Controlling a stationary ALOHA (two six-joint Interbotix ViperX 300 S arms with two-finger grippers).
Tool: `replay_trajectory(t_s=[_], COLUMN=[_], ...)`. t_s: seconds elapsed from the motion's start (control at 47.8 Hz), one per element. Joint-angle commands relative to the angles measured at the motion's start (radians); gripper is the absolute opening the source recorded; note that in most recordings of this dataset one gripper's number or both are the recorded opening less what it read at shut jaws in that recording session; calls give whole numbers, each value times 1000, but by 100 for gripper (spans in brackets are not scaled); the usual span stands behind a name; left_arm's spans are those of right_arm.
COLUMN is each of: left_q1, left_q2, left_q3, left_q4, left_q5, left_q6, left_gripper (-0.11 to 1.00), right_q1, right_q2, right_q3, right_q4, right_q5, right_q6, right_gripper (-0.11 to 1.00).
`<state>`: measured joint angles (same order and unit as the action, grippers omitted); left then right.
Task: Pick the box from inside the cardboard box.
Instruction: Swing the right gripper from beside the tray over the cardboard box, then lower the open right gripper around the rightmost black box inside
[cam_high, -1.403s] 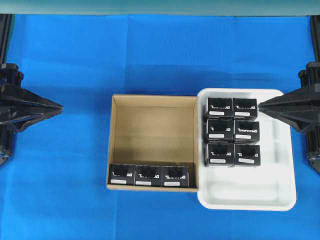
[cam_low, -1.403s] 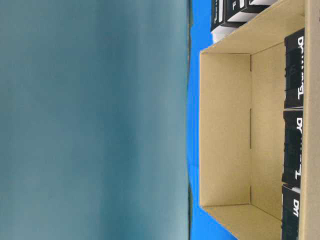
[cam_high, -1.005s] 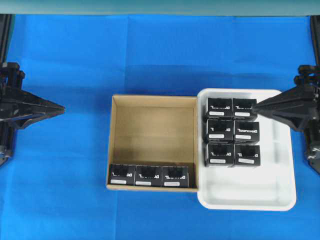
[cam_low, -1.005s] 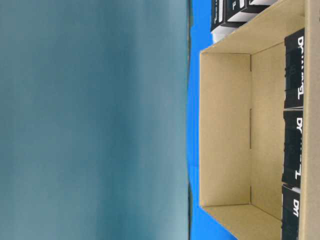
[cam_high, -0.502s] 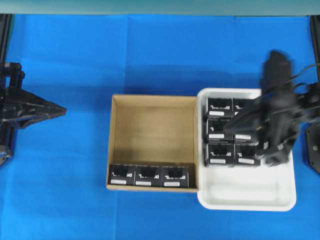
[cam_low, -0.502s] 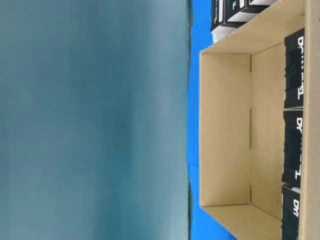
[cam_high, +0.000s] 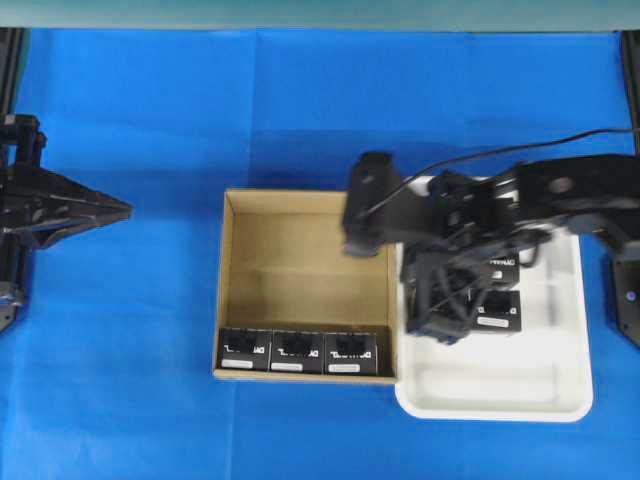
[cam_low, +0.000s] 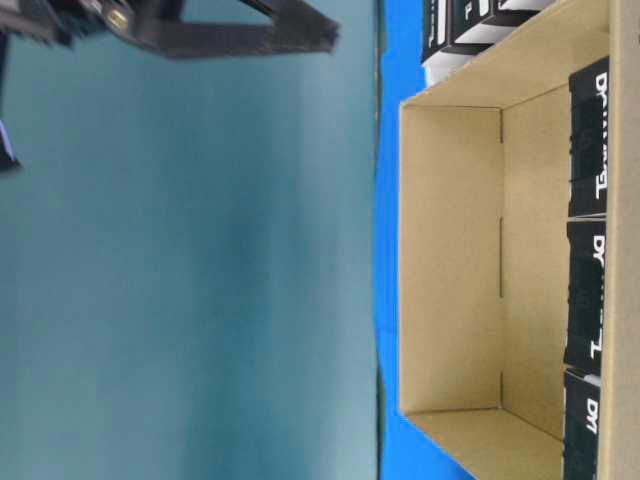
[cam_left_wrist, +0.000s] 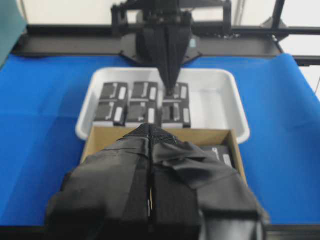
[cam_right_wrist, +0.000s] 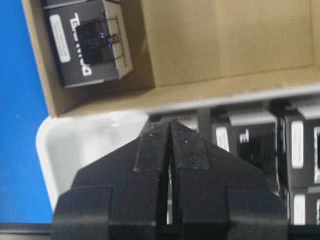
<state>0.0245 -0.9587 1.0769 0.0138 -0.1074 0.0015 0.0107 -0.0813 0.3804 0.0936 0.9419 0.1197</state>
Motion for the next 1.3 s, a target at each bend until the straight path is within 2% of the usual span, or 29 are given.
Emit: replay_trajectory(t_s=[0.0,0.147,0.209,0.272,0.419,0.523,0.67,0.879,1.277], left_q1=[3,3,3,3,5,3,0,2,2], left_q2=[-5,-15,-17,-17,-17,-17,-17,-15,-18], left_q3=[-35,-41,-41,-43,-41,-43,-43,-41,-43], left_q4=[2,2,2,3,3,3,2,3,2], left_q5=[-2,5,6,5,5,6,18,29,29], left_q6=[3,2,2,-3,-3,-3,-8,-6,-6], left_gripper=[-6,-6,-6,-6,-6,-6,-6,-6,-6], right_q1=[5,6,6,6,11,17,26,51,75], right_q2=[43,78,91,104,133,152,176,222,281], right_q3=[-44,-89,-100,-109,-112,-115,-112,-110,-109], right_q4=[-2,5,8,15,15,20,26,60,63], right_q5=[9,9,12,18,20,11,-15,-75,-138], right_q6=[-21,-69,-81,-77,-81,-81,-78,-80,-83], right_gripper=[4,12,21,35,80,98,99,99,99])
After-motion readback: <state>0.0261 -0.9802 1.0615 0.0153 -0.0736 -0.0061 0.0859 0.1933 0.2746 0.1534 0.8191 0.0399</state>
